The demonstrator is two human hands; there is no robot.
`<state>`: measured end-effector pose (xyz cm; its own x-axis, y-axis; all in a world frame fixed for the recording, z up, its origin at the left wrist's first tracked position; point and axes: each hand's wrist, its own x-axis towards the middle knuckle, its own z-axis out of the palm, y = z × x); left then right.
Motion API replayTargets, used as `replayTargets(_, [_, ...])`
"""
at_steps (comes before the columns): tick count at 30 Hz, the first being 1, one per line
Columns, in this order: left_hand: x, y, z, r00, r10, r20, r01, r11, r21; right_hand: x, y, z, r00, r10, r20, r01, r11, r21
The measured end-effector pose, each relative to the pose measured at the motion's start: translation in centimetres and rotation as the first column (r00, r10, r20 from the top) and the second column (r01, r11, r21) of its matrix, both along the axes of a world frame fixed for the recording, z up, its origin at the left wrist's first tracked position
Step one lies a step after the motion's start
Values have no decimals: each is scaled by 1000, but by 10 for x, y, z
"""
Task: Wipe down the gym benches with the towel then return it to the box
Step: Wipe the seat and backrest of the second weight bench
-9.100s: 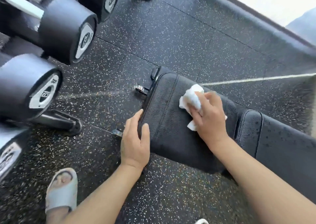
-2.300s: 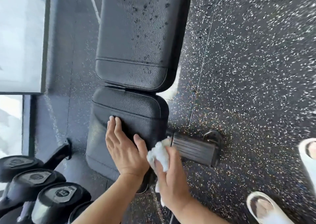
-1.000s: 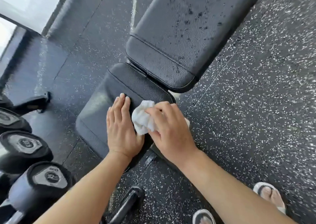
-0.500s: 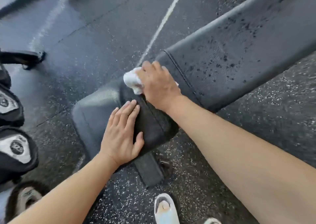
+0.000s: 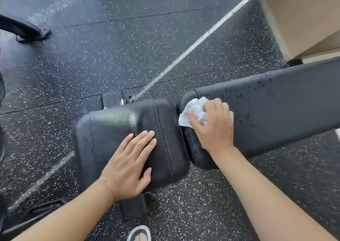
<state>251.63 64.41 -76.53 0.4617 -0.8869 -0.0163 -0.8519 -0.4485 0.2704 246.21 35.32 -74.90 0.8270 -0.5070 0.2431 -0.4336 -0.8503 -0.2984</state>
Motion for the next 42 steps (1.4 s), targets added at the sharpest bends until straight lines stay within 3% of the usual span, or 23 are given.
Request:
replayTargets(3, [-1,0,0,1000,-2,-6,2,1000,-4,3,-5,3,977,212,0,-212,976,-48])
replayTargets(7, [0,1,0,1000,9,-9,-9,1000,2,5,-11,-8,876,482,-15,-480,868,-128])
replayTargets(10, [-4,-1,-1,1000,21,11,-21,1000,14,20,-22,-14,853,522,20,-517,849,-111])
replayTargets(16, [-8,-6,11,998,41,40,-45,994,97,53,-33,-6,860,504,80,-509,857,77])
replayTargets(21, [-15,-13,26,996,64,63,-74,982,172,-15,-62,1,752,654,-81,-651,757,63])
replayTargets(27, [-10,-85,34,964,249,92,-257,962,90,-80,-80,-9,750,654,-98,-658,753,-12])
replayTargets(32, [-28,-121,15,828,560,41,-558,829,-45,-63,-70,-12,759,648,-55,-650,759,-39])
replayTargets(37, [-24,-119,5,809,583,70,-576,812,-96,12,-55,-8,771,635,40,-636,771,22])
replayTargets(42, [-24,-117,0,806,587,81,-579,809,-102,71,-30,-8,883,470,22,-470,882,26])
